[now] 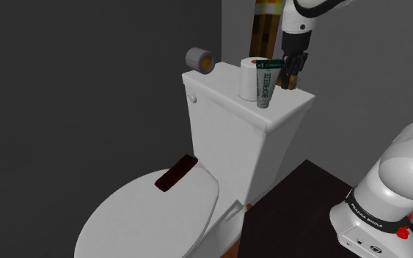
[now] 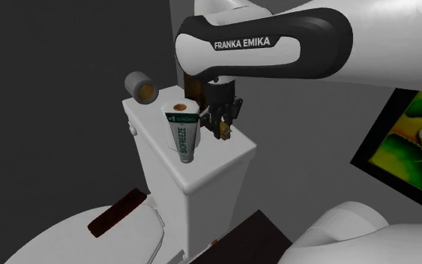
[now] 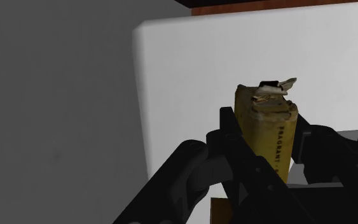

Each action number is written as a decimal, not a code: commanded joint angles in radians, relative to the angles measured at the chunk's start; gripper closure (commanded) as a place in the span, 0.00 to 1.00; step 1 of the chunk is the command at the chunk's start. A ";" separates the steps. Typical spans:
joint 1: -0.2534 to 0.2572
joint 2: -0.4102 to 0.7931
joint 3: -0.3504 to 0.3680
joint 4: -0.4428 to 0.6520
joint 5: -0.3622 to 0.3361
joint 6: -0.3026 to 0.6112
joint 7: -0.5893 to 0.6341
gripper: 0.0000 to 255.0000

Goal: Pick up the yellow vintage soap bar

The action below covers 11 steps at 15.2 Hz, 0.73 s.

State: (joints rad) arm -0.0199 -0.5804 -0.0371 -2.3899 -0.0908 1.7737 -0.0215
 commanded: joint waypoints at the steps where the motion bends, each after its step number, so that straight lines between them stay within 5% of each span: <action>1: 0.000 -0.002 0.000 0.026 0.001 -0.028 -0.002 1.00; 11: 0.001 0.006 0.003 0.141 0.004 -0.135 -0.009 1.00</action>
